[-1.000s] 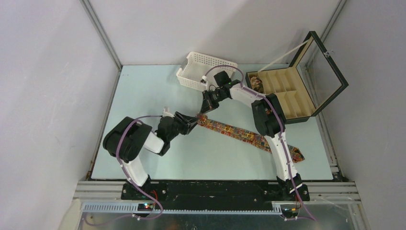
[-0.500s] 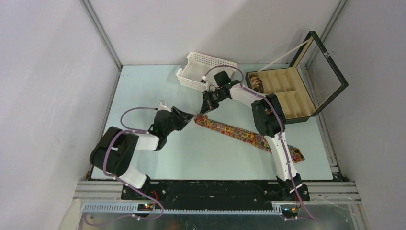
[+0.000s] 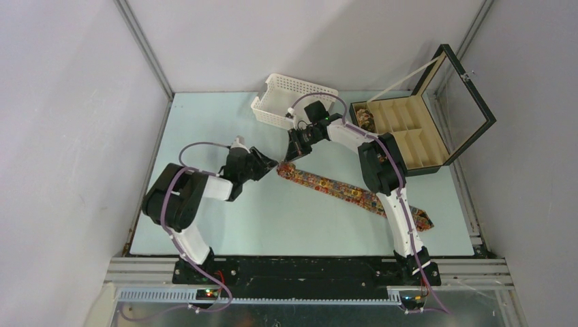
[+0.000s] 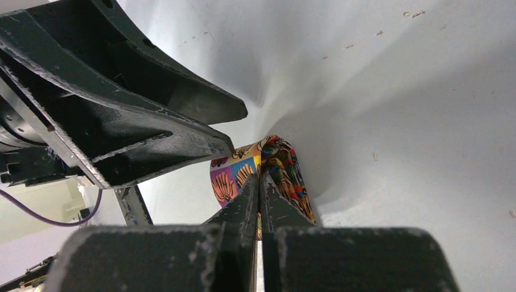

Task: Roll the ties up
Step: Roll the tie at the center of the board.

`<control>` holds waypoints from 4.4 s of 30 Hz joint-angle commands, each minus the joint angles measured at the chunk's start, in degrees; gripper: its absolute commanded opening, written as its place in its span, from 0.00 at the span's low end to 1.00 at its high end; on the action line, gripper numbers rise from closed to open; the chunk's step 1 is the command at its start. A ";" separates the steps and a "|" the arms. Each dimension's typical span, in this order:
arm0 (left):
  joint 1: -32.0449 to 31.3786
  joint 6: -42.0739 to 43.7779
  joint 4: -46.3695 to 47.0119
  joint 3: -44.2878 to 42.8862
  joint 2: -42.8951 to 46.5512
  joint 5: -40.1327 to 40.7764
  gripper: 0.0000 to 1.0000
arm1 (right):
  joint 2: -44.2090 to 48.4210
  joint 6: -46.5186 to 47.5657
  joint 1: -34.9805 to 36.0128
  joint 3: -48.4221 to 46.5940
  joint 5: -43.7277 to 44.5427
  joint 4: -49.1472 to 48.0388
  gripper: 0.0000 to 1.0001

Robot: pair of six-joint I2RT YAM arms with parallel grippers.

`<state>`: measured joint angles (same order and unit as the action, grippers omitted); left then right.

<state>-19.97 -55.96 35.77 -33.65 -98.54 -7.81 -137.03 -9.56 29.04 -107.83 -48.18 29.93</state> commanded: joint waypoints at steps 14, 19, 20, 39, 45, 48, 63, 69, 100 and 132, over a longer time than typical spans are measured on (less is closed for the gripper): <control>0.52 2.29 6.48 -2.23 -3.36 -5.87 0.43 | 3.35 0.65 0.34 -0.34 0.37 -0.39 0.00; 0.54 2.02 7.11 -1.58 -3.10 -6.03 0.36 | 3.21 0.57 0.34 -0.36 0.42 -0.37 0.00; 0.54 2.01 7.14 -1.48 -2.92 -5.86 0.36 | 3.23 0.58 0.34 -0.34 0.49 -0.39 0.00; 0.49 0.85 10.09 -0.18 -1.46 -7.40 0.19 | 3.23 0.51 0.49 -0.27 0.72 -0.66 0.00; 0.51 1.09 9.86 -0.19 -1.02 -7.72 0.20 | 3.39 0.51 0.45 -0.22 0.83 -0.67 0.00; 0.49 1.12 9.22 0.18 -0.21 -7.41 0.32 | 3.34 0.49 0.41 -0.20 0.82 -0.64 0.00; 0.54 0.17 7.37 2.07 2.81 -6.95 0.38 | 3.48 0.15 0.59 -0.15 1.10 -1.23 0.00; 0.54 -0.39 1.24 5.94 11.52 -3.23 0.28 | 4.38 -0.41 0.89 0.92 1.94 -2.33 0.00; -5.15 -11.56 13.17 7.30 3.90 -4.84 0.36 | 7.56 -2.27 0.93 5.61 4.36 -6.81 0.00; -5.17 -11.36 13.41 3.67 -0.99 -1.54 0.40 | 7.02 -2.22 0.98 5.46 3.11 -6.55 0.00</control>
<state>-24.86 -67.59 48.31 -27.97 -98.67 -10.66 -132.73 -11.62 29.91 -102.15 -43.97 24.67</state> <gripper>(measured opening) 0.403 0.007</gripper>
